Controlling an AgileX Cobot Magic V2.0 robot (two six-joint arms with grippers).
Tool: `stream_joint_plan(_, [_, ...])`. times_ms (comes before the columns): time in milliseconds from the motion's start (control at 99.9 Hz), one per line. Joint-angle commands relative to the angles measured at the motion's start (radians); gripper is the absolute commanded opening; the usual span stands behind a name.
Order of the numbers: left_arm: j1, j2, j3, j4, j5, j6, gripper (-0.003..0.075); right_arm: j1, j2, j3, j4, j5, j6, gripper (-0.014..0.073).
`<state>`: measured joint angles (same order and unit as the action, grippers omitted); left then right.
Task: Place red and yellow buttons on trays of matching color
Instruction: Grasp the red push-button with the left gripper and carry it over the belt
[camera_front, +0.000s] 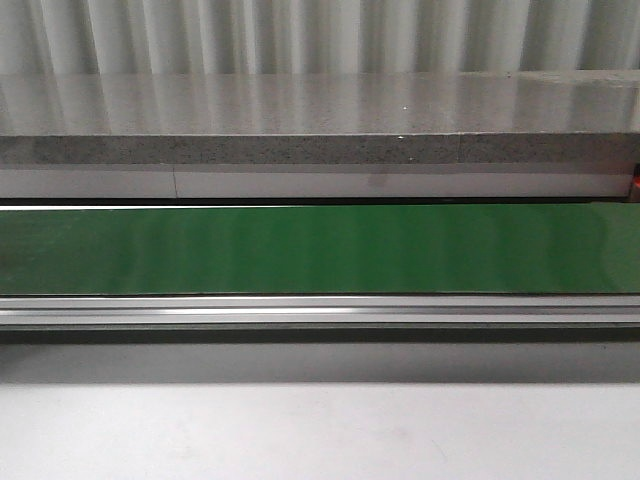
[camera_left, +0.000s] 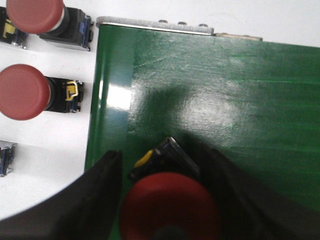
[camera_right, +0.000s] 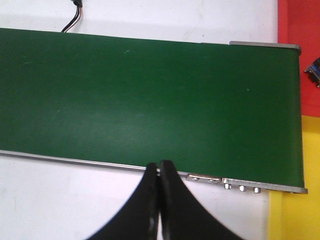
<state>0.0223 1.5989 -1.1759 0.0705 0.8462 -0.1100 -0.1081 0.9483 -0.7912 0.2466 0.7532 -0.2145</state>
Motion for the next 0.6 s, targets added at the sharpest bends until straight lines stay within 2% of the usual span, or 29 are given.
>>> stream_joint_plan(0, [-0.006,-0.033,-0.03,-0.011,-0.01,0.001,0.0582,0.001,-0.014,-0.026,0.011,-0.043,-0.009,-0.0067])
stream_joint_plan(60, [-0.006,-0.033,-0.035,-0.013,0.009,0.001,0.0668,0.001,-0.014,-0.026,0.011,-0.043,-0.009,-0.0067])
stream_joint_plan(110, [-0.006,-0.033,-0.051,-0.018,0.033,0.001,0.0688,0.001,-0.014,-0.026,0.011,-0.043,-0.009,-0.0067])
stream_joint_plan(430, [-0.034,-0.089,-0.2,-0.012,0.103,0.014,0.0652,0.001,-0.014,-0.026,0.011,-0.043,-0.009,-0.0067])
stream_joint_plan(520, [-0.022,-0.101,-0.201,0.041,0.111,0.001,0.0652,0.001,-0.014,-0.026,0.011,-0.043,-0.009,-0.0067])
stream_joint_plan(590, [0.002,-0.101,-0.199,0.097,0.118,-0.059,0.0652,0.001,-0.014,-0.026,0.011,-0.043,-0.009,-0.0067])
